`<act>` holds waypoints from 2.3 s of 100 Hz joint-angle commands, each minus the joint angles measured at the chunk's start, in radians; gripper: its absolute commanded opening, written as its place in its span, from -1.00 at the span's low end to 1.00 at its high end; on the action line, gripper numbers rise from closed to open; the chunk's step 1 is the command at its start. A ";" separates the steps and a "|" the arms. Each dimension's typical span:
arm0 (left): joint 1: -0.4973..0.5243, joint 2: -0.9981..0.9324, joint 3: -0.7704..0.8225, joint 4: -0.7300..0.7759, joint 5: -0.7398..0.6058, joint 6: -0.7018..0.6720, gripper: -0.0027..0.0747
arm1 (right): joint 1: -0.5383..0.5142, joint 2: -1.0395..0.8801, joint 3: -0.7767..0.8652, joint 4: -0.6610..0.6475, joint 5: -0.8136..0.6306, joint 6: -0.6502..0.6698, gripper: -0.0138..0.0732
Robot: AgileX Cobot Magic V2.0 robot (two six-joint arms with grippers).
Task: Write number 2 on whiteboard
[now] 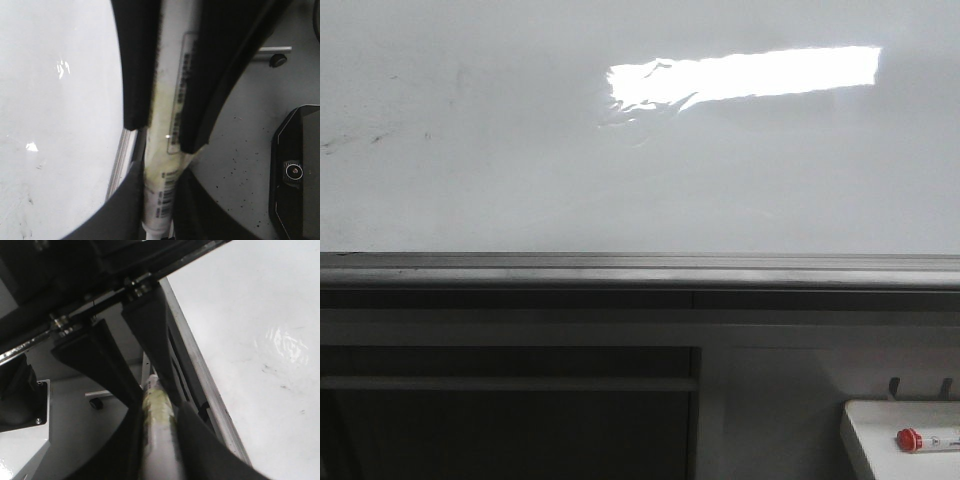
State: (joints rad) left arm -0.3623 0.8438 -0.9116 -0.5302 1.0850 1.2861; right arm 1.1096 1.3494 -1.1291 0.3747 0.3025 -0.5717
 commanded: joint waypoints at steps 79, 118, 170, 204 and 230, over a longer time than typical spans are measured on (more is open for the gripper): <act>-0.004 -0.470 -0.016 0.195 -0.194 -0.740 -0.52 | -0.286 -0.046 -0.034 -0.050 -0.155 -0.006 -0.86; -0.004 -0.655 0.282 0.009 -0.405 -0.825 -0.98 | -0.319 0.078 -0.036 -0.084 -0.261 -0.006 -0.86; -0.004 -0.655 0.302 -0.030 -0.442 -0.825 -0.98 | -0.375 0.135 -0.036 -0.084 -0.340 -0.006 -0.86; -0.004 -0.655 0.302 -0.030 -0.442 -0.823 -0.98 | -0.510 0.099 -0.036 -0.084 -0.271 -0.006 -0.86; -0.004 -0.655 0.302 -0.028 -0.442 -0.823 -0.98 | -0.561 0.024 -0.028 -0.081 -0.062 -0.004 -0.83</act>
State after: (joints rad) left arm -0.3623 0.1733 -0.5882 -0.5267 0.7155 0.4744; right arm 0.5805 1.4072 -1.1428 0.3135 0.1948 -0.5698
